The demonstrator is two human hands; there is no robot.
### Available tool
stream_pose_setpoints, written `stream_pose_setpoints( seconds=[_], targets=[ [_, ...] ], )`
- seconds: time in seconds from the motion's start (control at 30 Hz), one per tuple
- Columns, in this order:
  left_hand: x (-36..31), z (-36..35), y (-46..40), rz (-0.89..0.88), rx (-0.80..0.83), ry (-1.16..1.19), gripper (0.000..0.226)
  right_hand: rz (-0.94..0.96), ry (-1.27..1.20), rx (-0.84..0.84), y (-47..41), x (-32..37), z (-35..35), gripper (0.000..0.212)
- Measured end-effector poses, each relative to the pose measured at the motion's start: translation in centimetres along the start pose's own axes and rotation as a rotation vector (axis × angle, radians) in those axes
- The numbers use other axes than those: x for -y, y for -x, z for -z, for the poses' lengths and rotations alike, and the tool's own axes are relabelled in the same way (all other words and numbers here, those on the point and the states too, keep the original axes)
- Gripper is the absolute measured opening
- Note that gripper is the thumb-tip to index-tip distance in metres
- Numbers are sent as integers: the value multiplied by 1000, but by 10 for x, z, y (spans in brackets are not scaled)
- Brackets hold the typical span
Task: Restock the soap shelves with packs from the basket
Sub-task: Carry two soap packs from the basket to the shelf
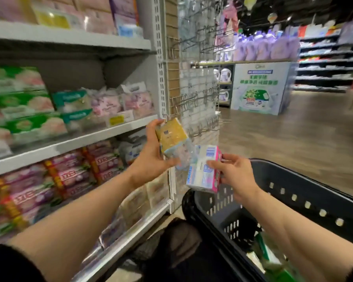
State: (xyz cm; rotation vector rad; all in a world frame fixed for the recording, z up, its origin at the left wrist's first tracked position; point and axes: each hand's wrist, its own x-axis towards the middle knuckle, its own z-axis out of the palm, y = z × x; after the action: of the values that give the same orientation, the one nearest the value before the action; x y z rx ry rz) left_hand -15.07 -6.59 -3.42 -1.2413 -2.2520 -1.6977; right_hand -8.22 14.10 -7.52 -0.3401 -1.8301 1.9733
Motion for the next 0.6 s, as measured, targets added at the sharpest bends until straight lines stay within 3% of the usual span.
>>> stream_pose_setpoints(
  seconds=[0.17,0.3,0.47,0.53,0.6],
  targets=[
    [-1,94,75,108,-519,-95,66,-24,-101,222,13,9,-99,40],
    [5,150,134,217,-731,-379,64,-39,-152,366,27,-4,-164,46],
    [30,192,219,312,-765,-832,75,164,131,456,42,-42,-245,53],
    [39,201,253,369,-788,-943,80,339,305,481,54,-54,-273,64],
    [45,207,283,447,-821,-984,78,611,439,494,70,-62,-295,61]
  ],
)
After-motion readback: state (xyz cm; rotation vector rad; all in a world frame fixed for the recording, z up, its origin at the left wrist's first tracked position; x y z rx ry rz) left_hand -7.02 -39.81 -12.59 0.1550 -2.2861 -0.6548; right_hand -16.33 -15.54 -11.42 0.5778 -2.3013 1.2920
